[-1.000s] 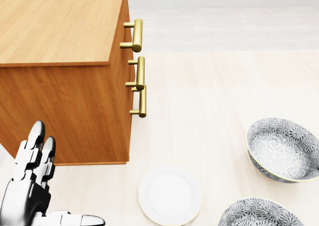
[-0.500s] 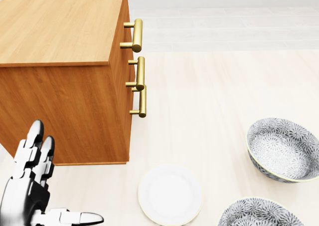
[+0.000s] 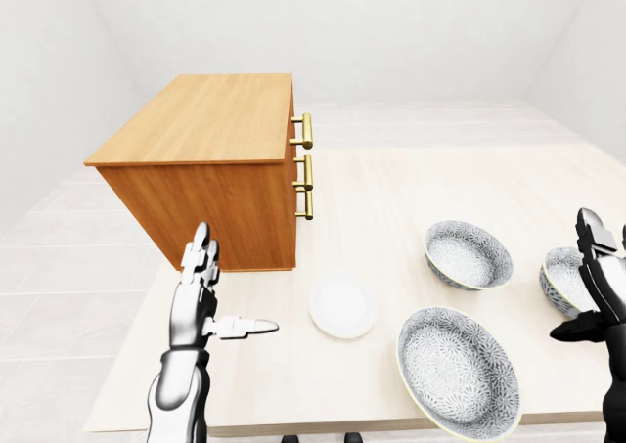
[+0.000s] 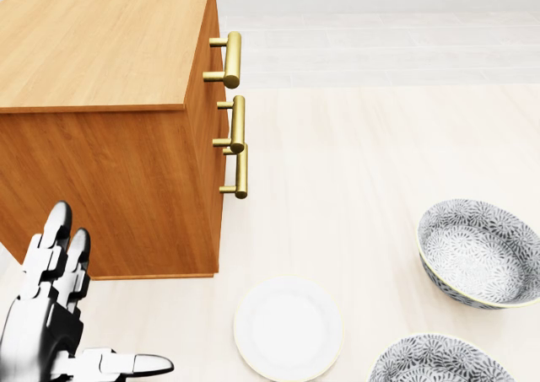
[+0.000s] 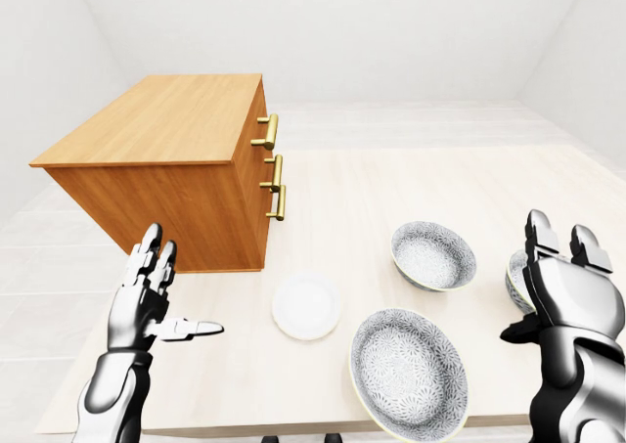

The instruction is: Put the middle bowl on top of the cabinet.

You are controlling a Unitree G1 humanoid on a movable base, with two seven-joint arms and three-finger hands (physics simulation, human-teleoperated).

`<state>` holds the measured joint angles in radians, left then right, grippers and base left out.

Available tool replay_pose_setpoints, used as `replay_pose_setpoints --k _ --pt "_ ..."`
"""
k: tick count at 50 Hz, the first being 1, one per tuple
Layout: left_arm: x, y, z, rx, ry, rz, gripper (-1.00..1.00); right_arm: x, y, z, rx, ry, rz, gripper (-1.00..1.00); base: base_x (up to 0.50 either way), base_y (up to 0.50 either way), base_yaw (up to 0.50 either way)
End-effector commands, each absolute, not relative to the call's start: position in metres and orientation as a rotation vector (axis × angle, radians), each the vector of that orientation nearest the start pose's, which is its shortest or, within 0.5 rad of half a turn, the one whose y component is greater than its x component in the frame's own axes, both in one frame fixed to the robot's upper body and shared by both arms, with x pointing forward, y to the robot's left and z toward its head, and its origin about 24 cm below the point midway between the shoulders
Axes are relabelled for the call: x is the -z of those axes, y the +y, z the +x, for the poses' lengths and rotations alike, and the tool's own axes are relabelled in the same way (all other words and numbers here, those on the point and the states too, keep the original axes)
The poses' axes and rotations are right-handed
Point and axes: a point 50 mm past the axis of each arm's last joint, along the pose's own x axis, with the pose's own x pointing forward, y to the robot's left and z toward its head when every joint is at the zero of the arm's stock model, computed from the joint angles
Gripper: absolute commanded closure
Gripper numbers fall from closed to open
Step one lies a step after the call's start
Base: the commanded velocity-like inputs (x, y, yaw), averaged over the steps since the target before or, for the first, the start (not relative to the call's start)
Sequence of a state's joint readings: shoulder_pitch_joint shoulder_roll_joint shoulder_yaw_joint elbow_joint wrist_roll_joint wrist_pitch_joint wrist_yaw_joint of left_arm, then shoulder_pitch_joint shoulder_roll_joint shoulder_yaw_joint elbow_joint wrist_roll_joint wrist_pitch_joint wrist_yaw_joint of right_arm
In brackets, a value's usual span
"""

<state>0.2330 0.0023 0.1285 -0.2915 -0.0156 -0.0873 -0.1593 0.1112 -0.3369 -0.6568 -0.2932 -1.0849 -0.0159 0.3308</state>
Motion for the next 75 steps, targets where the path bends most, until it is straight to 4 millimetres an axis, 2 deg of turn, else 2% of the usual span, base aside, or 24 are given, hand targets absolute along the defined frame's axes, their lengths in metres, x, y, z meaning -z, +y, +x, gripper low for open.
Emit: replay_pose_setpoints --k 1,8,13,32,53,75 --pt "-0.067 0.186 0.207 -0.029 -0.153 0.050 -1.00 -0.131 -0.335 0.184 0.438 0.341 -1.473 -1.00 0.00 0.00 0.00" --pt "-0.068 0.186 0.206 -0.029 -0.154 0.050 -1.00 -0.124 -0.346 0.201 0.457 0.390 -1.486 -1.00 0.00 0.00 0.00" --pt "-0.064 0.186 0.205 -0.027 -0.137 0.054 -1.00 -0.121 -0.358 0.215 0.567 0.405 -1.553 -1.00 0.00 0.00 0.00" --pt "-0.064 0.188 0.201 -0.031 -0.136 0.046 -1.00 -0.113 -0.347 0.231 0.559 0.305 -1.671 -1.00 0.00 0.00 0.00" --pt "-0.064 0.188 0.200 -0.030 -0.136 0.045 -1.00 -0.097 -0.345 0.223 0.518 0.343 -1.674 -1.00 0.00 0.00 0.00" --pt "-0.066 0.186 0.200 -0.026 -0.141 0.049 -1.00 -0.077 -0.359 0.203 0.551 0.413 -1.634 -1.00 0.00 0.00 0.00"
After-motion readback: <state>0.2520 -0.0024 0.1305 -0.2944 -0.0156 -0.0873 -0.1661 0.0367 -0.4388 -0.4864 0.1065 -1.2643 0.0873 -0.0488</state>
